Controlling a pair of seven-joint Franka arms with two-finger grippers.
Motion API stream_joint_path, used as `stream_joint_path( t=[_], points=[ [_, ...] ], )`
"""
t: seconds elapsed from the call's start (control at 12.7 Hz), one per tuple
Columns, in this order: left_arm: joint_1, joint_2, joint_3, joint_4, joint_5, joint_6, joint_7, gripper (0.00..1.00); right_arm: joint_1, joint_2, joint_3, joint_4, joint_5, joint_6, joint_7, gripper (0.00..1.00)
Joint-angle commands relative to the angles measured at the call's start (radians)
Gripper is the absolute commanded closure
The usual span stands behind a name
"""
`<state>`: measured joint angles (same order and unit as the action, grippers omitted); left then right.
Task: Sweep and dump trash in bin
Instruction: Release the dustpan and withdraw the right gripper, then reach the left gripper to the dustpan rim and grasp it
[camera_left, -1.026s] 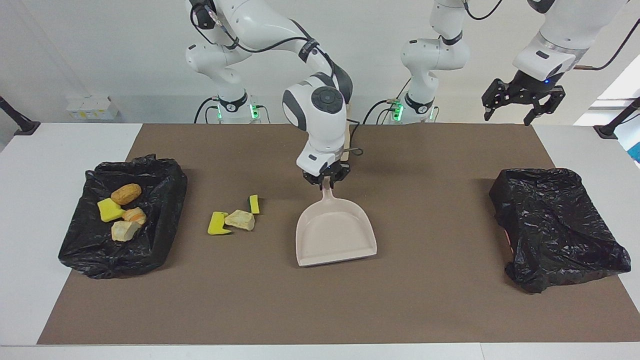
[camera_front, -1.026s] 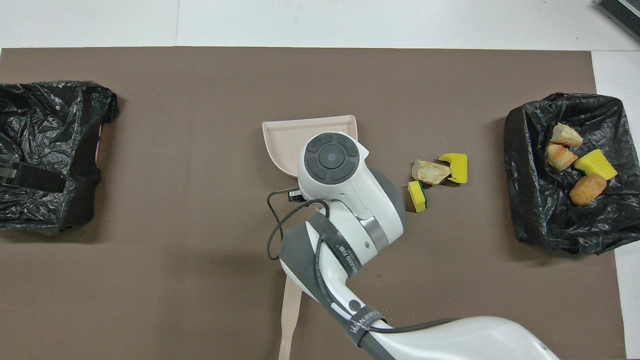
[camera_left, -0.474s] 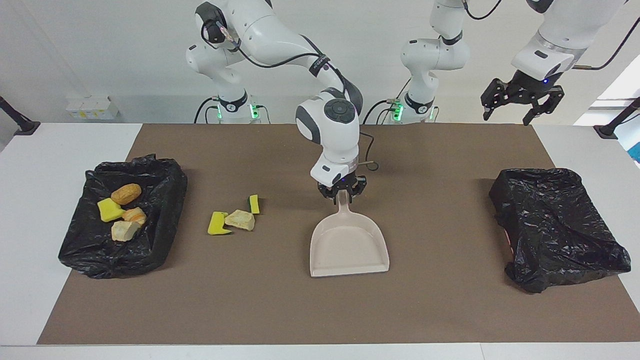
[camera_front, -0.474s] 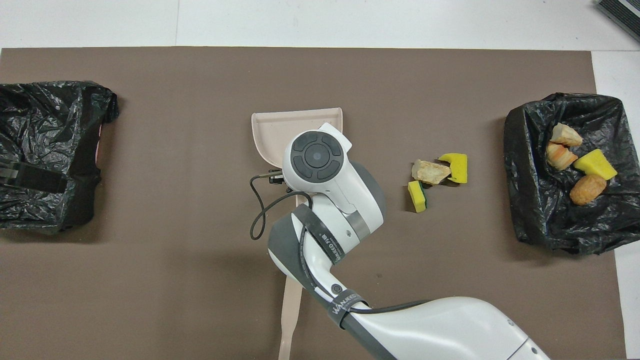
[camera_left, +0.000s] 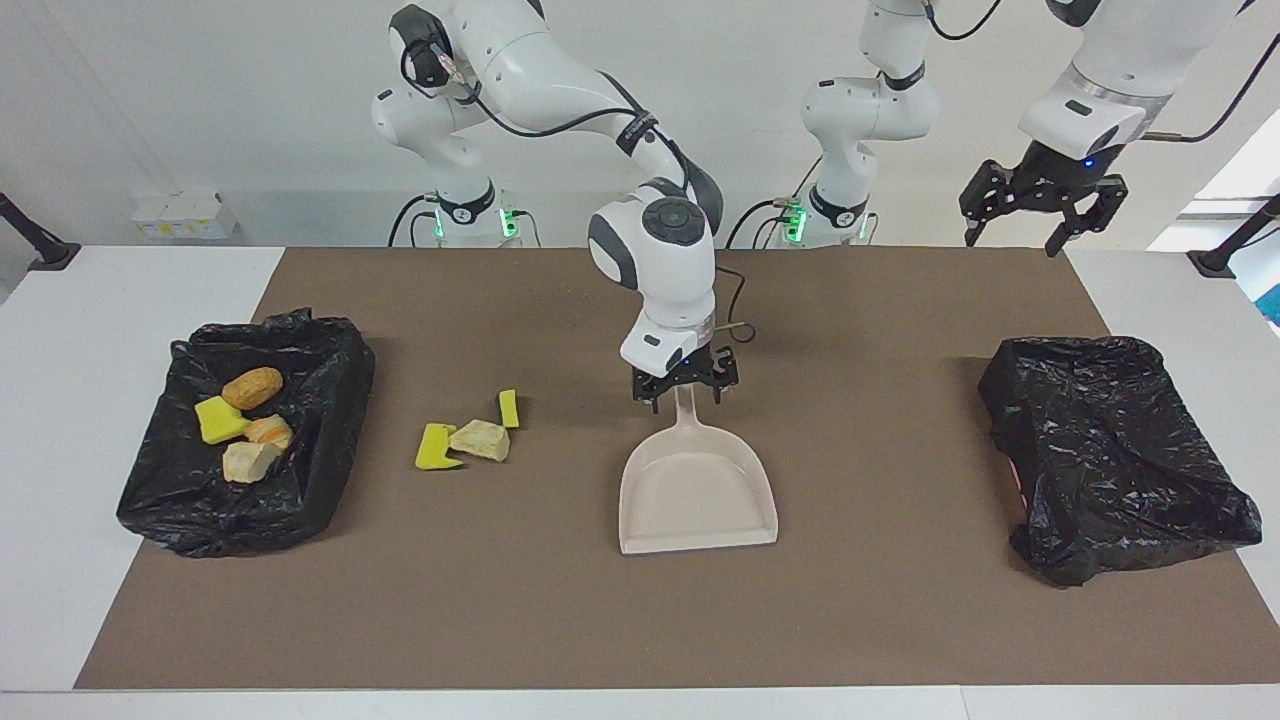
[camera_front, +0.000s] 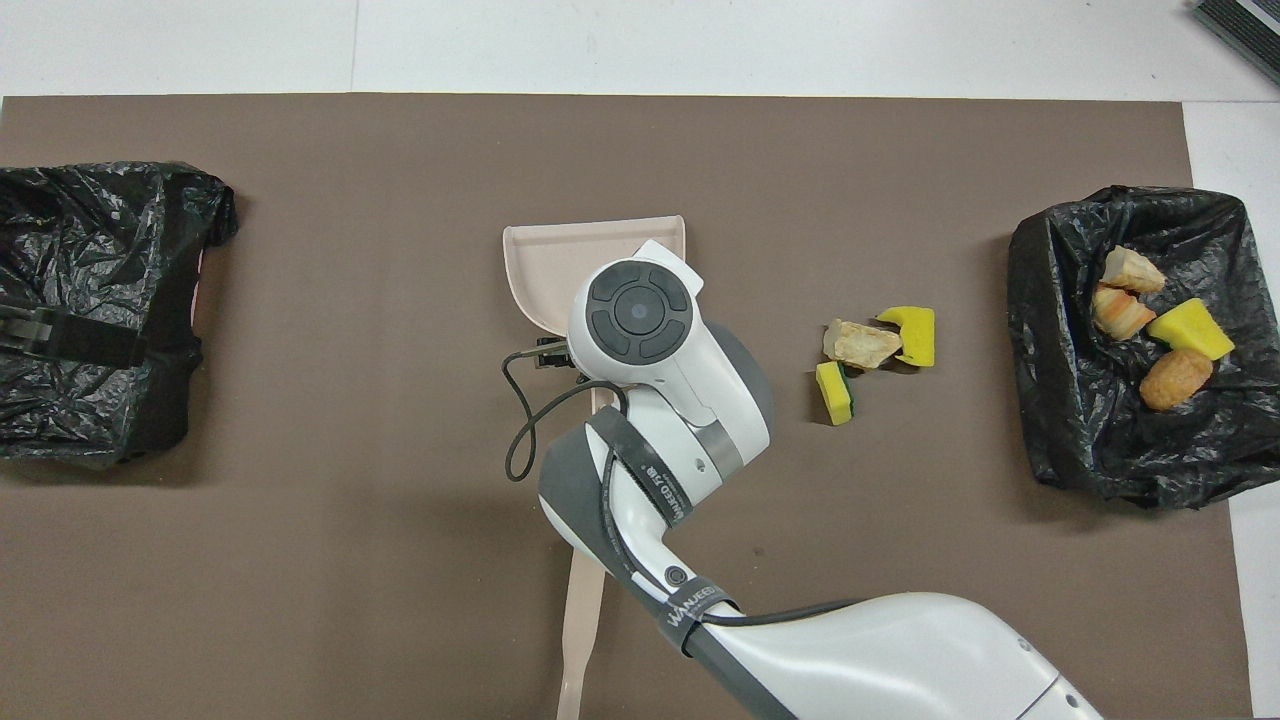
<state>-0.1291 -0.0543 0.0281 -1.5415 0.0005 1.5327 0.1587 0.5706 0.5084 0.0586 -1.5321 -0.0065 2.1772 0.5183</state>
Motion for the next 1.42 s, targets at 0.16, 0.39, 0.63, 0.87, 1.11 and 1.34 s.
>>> stream_joint_path(
  t=[0.16,0.39,0.63,0.87,1.11,1.34],
  points=[
    [-0.055,0.031,0.006,-0.017,0.007,0.102,-0.016,0.0,-0.026,-0.138,0.006,-0.069,0.02,-0.158,-0.017,0.0],
    [-0.118,0.099,0.001,-0.009,0.009,0.161,-0.075,0.0,-0.018,-0.258,0.006,-0.167,0.074,-0.261,0.0,0.0],
    [-0.182,0.171,0.003,0.004,0.007,0.243,-0.18,0.0,0.044,-0.353,0.006,-0.291,0.112,-0.303,0.136,0.0],
    [-0.265,0.206,0.001,-0.005,0.01,0.3,-0.266,0.0,0.112,-0.438,0.007,-0.409,0.14,-0.29,0.316,0.0],
    [-0.34,0.261,0.0,-0.032,0.006,0.352,-0.419,0.0,0.188,-0.498,0.006,-0.526,0.194,-0.229,0.389,0.0],
    [-0.424,0.336,-0.002,-0.066,0.006,0.455,-0.549,0.0,0.276,-0.489,0.006,-0.594,0.194,-0.143,0.544,0.0]
  ],
)
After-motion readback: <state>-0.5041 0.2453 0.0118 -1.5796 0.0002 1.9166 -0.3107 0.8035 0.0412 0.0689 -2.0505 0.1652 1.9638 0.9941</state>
